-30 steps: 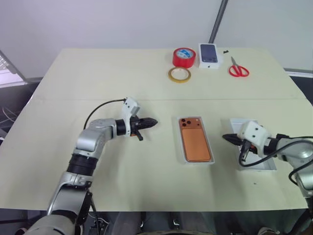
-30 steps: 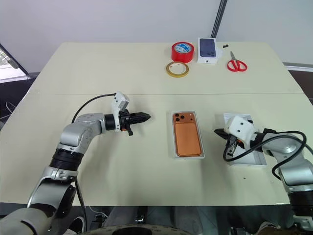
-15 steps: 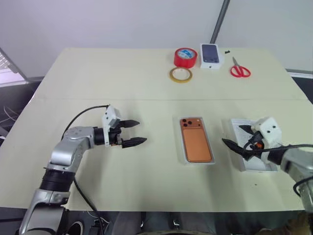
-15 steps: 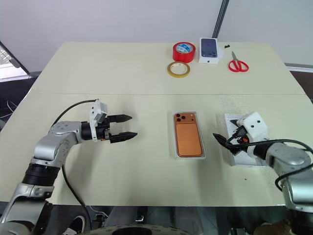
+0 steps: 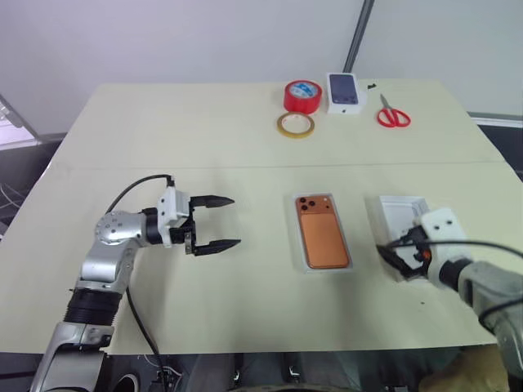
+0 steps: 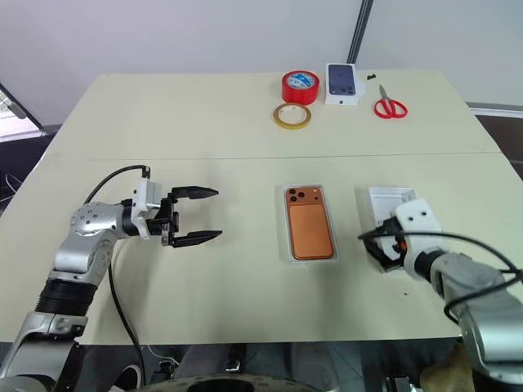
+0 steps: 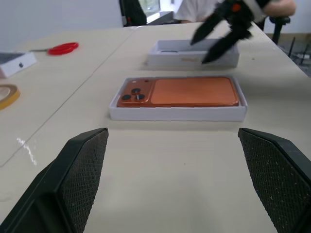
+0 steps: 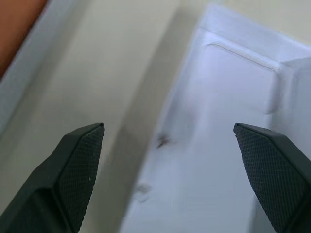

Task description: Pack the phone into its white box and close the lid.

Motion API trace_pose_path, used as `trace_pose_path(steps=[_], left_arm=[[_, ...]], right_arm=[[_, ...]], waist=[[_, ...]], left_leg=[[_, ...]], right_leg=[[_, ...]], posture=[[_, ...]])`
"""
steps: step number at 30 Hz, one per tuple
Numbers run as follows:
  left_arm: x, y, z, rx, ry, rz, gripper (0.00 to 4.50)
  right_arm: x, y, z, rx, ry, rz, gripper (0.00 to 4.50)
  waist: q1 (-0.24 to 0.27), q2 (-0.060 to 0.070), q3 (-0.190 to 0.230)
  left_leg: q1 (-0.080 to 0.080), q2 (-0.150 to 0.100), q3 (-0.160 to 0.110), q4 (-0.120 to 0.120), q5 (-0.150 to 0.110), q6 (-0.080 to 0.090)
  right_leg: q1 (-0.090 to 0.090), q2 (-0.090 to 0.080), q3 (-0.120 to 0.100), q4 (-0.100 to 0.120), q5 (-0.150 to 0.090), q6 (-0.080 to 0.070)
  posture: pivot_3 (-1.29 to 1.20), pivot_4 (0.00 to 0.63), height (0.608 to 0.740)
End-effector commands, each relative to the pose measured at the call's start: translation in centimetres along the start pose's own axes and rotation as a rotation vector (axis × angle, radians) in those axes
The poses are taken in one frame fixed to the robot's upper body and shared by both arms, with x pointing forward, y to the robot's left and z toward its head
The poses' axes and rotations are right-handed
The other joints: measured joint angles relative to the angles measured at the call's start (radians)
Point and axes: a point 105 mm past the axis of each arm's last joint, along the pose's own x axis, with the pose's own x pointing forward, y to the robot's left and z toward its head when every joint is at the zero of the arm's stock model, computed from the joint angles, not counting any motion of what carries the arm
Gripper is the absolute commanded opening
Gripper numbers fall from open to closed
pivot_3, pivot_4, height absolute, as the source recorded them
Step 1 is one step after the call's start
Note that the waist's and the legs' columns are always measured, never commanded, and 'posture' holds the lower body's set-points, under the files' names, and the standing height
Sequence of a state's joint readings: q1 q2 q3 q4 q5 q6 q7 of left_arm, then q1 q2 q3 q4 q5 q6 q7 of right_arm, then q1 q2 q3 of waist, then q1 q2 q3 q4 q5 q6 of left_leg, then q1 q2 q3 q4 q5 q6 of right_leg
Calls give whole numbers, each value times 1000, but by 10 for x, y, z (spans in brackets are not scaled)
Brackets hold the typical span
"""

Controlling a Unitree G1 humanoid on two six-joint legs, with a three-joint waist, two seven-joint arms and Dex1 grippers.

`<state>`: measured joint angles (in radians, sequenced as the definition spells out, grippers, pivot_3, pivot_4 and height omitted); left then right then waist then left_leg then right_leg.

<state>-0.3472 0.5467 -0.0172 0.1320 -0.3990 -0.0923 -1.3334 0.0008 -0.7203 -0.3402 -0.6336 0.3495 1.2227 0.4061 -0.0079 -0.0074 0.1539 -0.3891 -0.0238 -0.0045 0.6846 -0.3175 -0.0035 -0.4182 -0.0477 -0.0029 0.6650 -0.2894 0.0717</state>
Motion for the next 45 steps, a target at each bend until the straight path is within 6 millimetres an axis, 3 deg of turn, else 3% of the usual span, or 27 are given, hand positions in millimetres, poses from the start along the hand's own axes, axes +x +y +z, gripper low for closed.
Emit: trace_pose_path(steps=[1,6,15,30,33,40,45], left_arm=[[-4,1,1,54,11,-13,4500],[-3,-3,0,52,7,-20,4500],[4,-12,-3,37,-8,-3,4500],[6,-14,-2,62,-10,-3,4500],[8,-15,-3,62,-14,-1,4500],[15,-5,3,-13,-39,49,4500],[15,1,8,-19,-46,69,4500]], right_arm=[[-3,5,2,22,72,54,4449],[-6,15,5,68,172,155,4449],[3,4,10,96,250,158,4449],[16,10,18,125,282,199,4449],[16,6,11,137,308,170,3600],[19,6,-1,153,345,150,25],[23,4,-3,182,342,127,25]], waist=[[1,0,0],[-1,0,0],[-4,0,0],[-4,0,0],[-3,0,0],[-3,-1,0],[-5,-3,-2]], left_leg=[[0,0,0,0,0,0],[0,0,0,0,0,1],[-1,0,0,0,0,1],[-1,0,0,0,0,1],[-1,0,0,0,0,1],[-1,0,0,0,-1,1],[-1,0,0,0,-1,1]], right_leg=[[0,0,0,0,0,0],[0,0,0,0,0,0],[0,0,0,0,0,0],[0,0,0,0,0,0],[0,0,0,-1,0,0],[0,0,0,-1,0,0],[1,0,0,-1,0,0]], posture=[[0,150,740],[0,150,740],[0,150,740],[0,150,740],[0,150,740],[0,150,740],[0,150,740]])
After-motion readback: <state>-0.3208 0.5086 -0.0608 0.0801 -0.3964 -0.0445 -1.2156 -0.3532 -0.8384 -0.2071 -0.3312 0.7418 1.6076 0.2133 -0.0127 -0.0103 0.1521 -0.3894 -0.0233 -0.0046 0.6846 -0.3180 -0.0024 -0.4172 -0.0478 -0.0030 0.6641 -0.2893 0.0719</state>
